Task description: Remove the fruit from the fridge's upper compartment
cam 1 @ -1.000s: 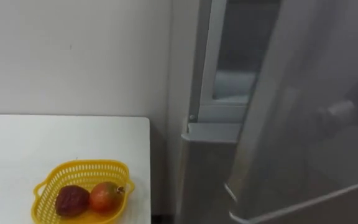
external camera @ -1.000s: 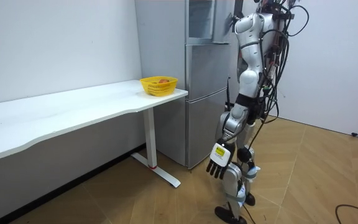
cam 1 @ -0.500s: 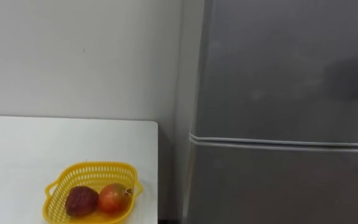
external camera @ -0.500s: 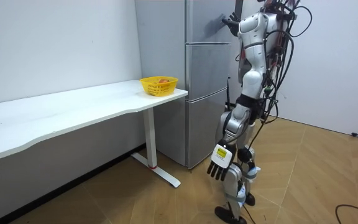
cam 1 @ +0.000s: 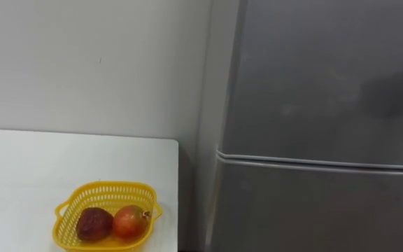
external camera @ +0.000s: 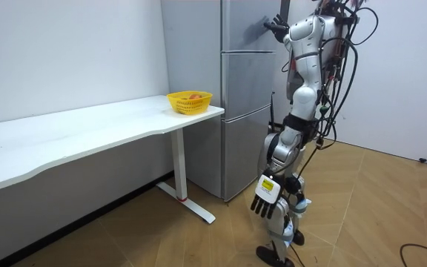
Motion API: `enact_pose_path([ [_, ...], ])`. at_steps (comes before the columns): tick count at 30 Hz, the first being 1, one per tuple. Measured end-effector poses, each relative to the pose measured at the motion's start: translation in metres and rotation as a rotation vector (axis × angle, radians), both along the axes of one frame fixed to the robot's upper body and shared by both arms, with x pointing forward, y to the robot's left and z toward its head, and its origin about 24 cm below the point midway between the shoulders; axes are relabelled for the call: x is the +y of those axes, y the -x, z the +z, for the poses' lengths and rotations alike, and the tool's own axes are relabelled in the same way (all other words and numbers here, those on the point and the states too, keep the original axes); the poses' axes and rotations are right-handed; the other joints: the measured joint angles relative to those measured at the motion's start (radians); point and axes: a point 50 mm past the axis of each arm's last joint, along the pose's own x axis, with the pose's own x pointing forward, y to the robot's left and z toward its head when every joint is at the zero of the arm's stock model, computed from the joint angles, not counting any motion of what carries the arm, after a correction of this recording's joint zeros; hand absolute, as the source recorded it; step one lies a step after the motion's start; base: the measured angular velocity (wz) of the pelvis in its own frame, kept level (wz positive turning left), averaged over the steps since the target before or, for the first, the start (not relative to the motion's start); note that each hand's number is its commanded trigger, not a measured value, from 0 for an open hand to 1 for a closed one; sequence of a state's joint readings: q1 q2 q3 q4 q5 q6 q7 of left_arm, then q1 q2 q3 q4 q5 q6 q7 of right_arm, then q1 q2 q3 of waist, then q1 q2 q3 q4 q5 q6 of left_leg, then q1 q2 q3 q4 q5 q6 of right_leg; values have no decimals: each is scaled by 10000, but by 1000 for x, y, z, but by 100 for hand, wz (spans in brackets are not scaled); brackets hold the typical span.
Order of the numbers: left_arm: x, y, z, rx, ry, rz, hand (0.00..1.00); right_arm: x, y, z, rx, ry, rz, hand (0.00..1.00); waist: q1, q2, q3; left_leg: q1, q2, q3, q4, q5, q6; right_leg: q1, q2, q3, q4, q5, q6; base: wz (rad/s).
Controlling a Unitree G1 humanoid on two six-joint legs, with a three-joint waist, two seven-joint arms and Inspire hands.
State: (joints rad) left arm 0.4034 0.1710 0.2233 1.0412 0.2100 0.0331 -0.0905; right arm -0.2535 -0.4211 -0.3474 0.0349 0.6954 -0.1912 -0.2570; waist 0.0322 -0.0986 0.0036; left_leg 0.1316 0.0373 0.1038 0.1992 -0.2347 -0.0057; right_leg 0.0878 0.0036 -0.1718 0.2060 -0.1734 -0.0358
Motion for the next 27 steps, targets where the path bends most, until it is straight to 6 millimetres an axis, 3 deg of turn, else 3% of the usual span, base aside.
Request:
enact_pose_path([
  [15, 2, -1, 1, -20, -12, 80, 0, -6, 5, 12, -83, -184, -104, 0, -397, 43, -90, -34, -23, -5, -3, 1, 2, -29, 9, 21, -22, 1, 18, 1],
  [21, 4, 1, 1, -17, -256, 187, 0, -30, 11, 15, -300, -1480, -554, 0, -682, 59, -106, -43, -14, -36, -15, 1, 1, -30, -3, -22, -157, -10, 29, 3],
  [25, 6, 0, 2, -91, -367, 204, 0, -59, 23, 2, -64, -2786, -1666, 0, -932, -48, -69, -75, -13, -106, -15, 2, -1, -21, -12, -85, -239, -14, 34, 7],
  [27, 8, -2, 3, -190, -432, 279, 0, -70, 28, -4, 29, -3321, -2177, 0, -1128, -55, -87, -150, -8, -111, -7, 2, -2, -28, -8, -87, -333, -12, 33, 2],
])
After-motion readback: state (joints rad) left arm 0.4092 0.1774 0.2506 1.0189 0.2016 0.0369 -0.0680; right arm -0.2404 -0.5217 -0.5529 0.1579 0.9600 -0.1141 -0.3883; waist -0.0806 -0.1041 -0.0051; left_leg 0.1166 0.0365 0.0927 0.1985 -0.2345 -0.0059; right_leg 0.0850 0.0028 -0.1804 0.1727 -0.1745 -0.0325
